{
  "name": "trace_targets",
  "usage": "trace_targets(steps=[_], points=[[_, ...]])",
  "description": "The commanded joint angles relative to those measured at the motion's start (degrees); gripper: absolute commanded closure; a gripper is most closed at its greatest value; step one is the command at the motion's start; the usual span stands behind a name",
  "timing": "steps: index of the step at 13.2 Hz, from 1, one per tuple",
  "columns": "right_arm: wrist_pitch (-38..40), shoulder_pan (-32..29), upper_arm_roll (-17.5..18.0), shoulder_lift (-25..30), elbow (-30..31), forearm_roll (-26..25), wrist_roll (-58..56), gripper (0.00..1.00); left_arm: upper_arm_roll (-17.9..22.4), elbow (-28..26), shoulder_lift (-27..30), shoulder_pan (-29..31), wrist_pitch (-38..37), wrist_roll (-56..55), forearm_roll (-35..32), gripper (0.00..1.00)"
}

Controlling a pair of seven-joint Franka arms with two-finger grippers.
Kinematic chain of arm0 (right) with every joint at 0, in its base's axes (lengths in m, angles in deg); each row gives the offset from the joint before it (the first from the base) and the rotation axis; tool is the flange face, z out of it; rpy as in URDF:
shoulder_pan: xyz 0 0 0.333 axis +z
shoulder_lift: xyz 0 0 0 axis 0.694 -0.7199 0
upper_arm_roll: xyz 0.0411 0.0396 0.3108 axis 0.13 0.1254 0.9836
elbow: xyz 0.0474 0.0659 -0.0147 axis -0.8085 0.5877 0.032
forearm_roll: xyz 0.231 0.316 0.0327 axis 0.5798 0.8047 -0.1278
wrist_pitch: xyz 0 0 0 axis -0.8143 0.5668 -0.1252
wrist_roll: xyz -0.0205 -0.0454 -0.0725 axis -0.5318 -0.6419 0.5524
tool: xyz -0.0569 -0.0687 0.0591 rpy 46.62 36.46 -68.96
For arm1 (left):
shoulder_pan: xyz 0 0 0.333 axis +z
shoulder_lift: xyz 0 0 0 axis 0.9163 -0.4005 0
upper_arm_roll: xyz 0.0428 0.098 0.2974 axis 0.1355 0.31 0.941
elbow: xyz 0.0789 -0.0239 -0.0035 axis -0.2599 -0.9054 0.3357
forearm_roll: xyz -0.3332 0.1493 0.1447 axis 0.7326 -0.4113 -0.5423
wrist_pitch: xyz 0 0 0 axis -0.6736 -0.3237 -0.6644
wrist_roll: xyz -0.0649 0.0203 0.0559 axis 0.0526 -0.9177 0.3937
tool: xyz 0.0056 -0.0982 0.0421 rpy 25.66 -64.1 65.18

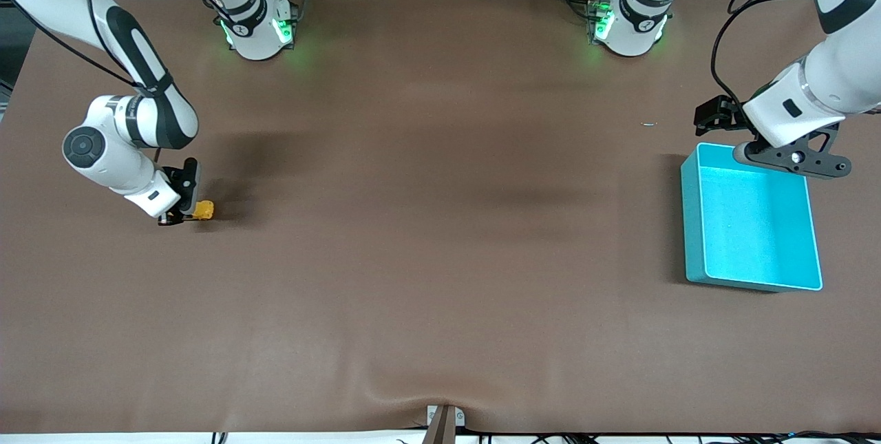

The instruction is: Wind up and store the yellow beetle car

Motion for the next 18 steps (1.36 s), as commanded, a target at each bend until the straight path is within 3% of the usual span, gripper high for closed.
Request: trace_targets(steps=[1, 5, 7, 9, 12, 18], points=[[-0.71, -2.99, 0.38, -4.90, -0.50, -1.82, -0.29, 0.74, -0.13, -0.61, -0.13, 0.36, 1.44, -0.06, -0.38, 0.00], [-0.54, -4.22, 0.38, -5.42, -0.85, -1.82, -0.29, 0.73, -0.13, -0.96, -0.22, 0.45, 1.79, -0.06, -0.38, 0.00], [-0.54, -5.01, 0.38, -6.30, -1.55, -1.82, -0.29, 0.68, -0.22, -1.23, -0.22, 0.45, 1.79, -0.06, -0.38, 0.00], [0.34, -5.36, 0.47, -6.22, -2.95, -1.65, -0.20, 0.39, -0.22, -1.84, -0.22, 0.45, 2.06, -0.06, -0.38, 0.00], [12.79, -5.98, 0.91, -5.69, -9.61, -0.51, -0.55, 0.00, -0.22, -2.28, -0.22, 0.45, 2.32, -0.06, -0.38, 0.00], [29.42, -5.36, 1.00, -5.69, -21.84, 4.15, -3.81, 0.00, -0.22, -3.60, -0.22, 0.02, 3.11, -0.68, -0.29, 0.00]])
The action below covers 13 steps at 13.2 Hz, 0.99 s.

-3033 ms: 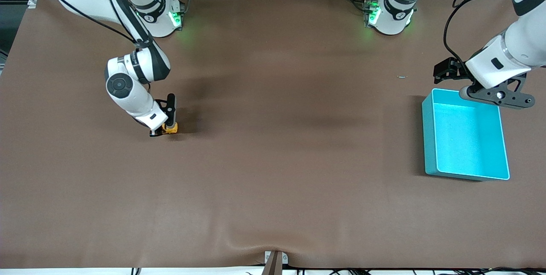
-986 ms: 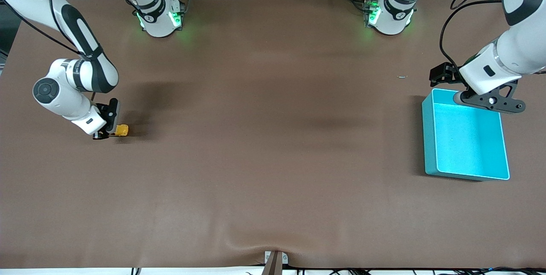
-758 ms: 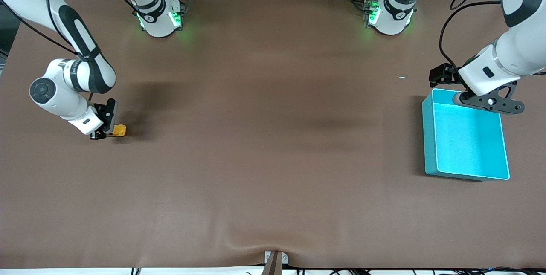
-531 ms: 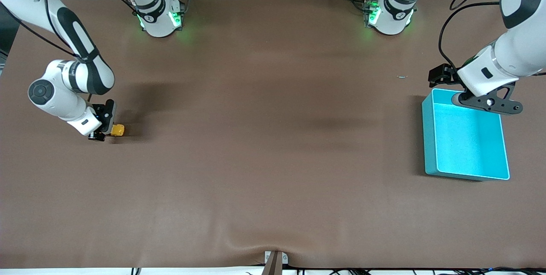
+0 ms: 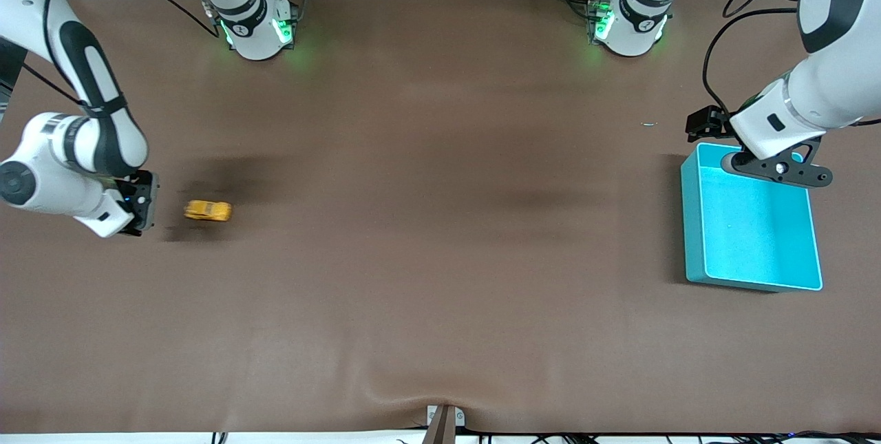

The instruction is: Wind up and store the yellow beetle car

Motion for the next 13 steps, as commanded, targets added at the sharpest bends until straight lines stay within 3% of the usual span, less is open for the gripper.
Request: trace_targets(steps=[1, 4, 10, 13], points=[[3.97, -0.60, 0.77, -1.03, -3.82, 2.24, -1.53, 0.00, -0.19, -1.30, 0.39, 0.00, 1.36, -0.52, -0.29, 0.00], [4.15, -0.69, 0.94, -0.68, -5.14, 2.41, -1.36, 0.00, -0.28, -4.28, 0.57, -0.18, 2.24, -2.89, -0.29, 0.00], [9.86, 0.27, 0.77, 0.28, -11.56, 12.07, -0.65, 0.00, -3.53, -14.03, 2.15, 0.08, 10.14, -12.82, 1.47, 0.00], [9.95, 0.36, 0.86, 0.29, -13.92, 12.35, -0.04, 0.00, -3.53, -19.04, 3.73, 0.61, 14.45, -13.18, 2.52, 0.00]])
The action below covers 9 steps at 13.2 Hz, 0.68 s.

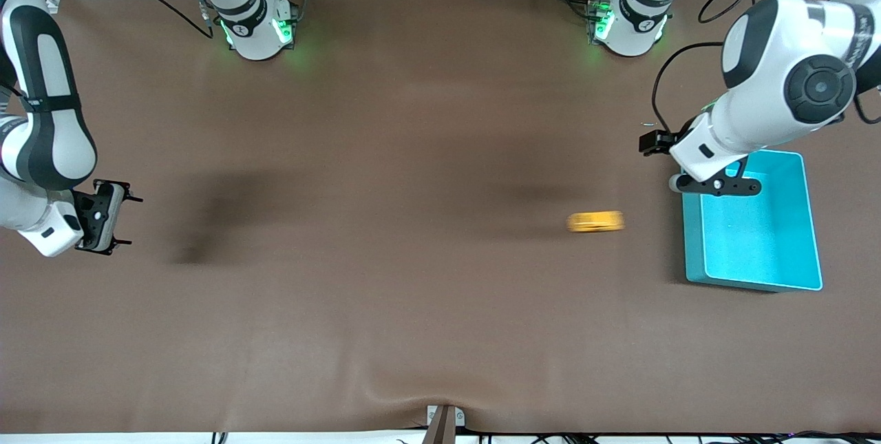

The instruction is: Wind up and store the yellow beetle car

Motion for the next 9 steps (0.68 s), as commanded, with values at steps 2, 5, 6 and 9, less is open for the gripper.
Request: trace_targets(steps=[2, 5, 6, 9], points=[[2.64, 0.08, 0.15, 0.03, -5.33, 1.99, 2.16, 0.00, -0.05, -6.57, 3.87, 0.64, 3.93, -0.54, 1.63, 0.00], [10.62, 0.08, 0.15, 0.03, -15.06, 4.89, 9.95, 0.00, 0.04, -7.01, 3.34, 0.73, 4.37, -0.71, 1.63, 0.00], [13.52, 0.60, 0.24, 0.20, -18.41, 4.98, 14.95, 0.00, 0.04, -7.62, 3.17, 1.69, 5.07, -2.02, 1.72, 0.00], [18.56, 4.11, 0.33, 2.83, -24.06, 4.98, 31.39, 0.00, 0.04, -14.20, 3.17, 2.58, 13.22, -12.45, 3.21, 0.00]])
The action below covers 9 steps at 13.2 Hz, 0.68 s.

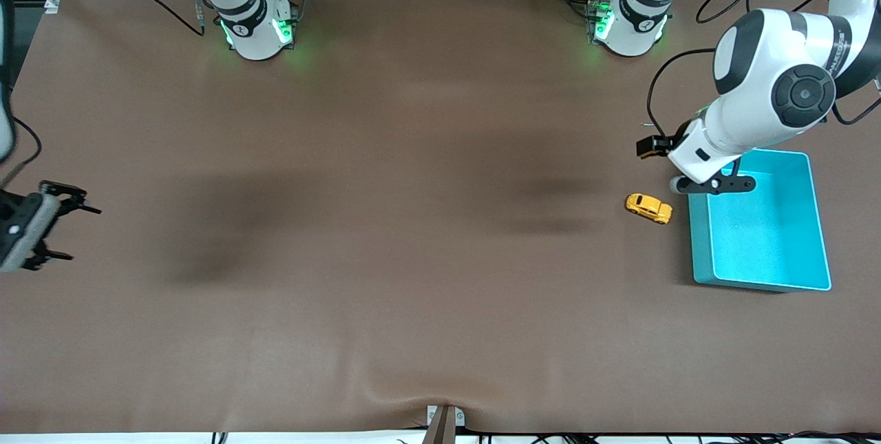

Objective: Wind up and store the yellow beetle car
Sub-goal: 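Grasp the yellow car beside the bin with the left gripper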

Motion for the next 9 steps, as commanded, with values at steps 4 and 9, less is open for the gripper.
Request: trace_targets(steps=[4, 9], points=[[2.96, 6.86, -0.17, 7.00, -3.03, 0.75, 31.68, 0.00, -0.26, -7.96, -3.22, 0.48, 14.77, -25.46, 1.88, 0.00], [9.72, 11.18, -0.52, 11.22, -3.12, -0.74, 56.93, 0.00, -0.08, -14.97, -5.52, 0.65, 30.39, -38.15, 1.62, 0.00]])
